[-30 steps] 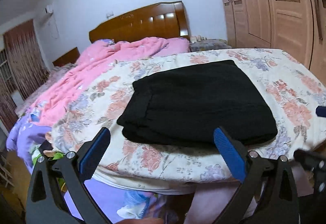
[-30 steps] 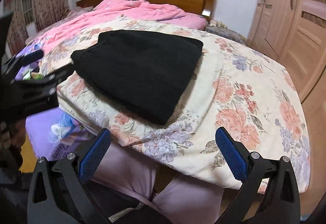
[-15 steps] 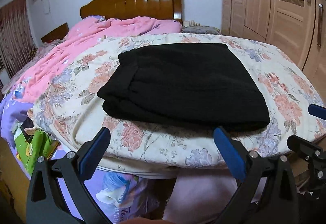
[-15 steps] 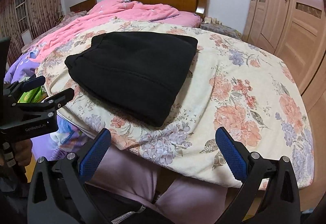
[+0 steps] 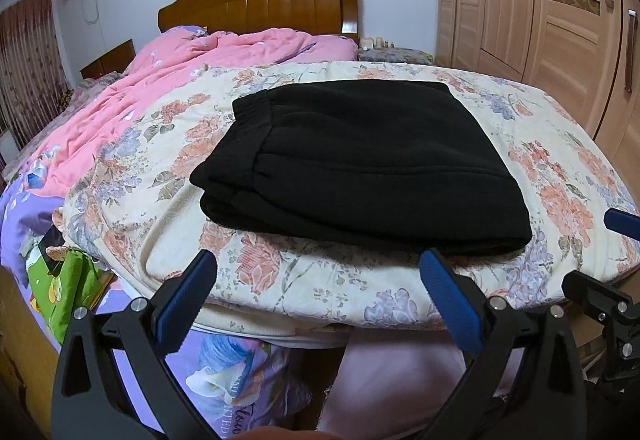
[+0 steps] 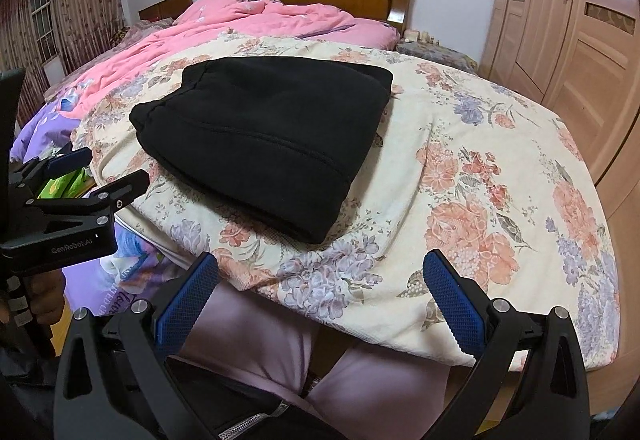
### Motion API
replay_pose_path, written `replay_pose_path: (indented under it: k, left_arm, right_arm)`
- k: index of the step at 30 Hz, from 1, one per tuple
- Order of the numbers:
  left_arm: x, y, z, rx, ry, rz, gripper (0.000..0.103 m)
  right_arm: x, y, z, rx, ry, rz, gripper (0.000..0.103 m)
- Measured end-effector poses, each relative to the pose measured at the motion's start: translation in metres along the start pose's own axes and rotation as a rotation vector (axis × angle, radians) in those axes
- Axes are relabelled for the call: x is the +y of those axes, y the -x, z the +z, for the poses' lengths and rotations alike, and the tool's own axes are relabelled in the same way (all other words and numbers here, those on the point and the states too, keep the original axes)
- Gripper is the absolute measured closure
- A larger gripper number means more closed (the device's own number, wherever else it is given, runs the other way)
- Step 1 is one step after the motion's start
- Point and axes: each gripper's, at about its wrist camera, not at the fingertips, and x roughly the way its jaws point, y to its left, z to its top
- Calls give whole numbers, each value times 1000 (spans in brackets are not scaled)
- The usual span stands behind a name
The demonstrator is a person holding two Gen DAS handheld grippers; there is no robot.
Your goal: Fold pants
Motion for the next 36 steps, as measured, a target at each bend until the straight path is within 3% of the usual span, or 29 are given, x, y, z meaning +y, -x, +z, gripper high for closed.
replay_pose_path:
  k: [36]
  left_arm:
    - [-3,-3,0,15,4,31,2]
  right_arm:
    - [1,0,0,5,14,8,4]
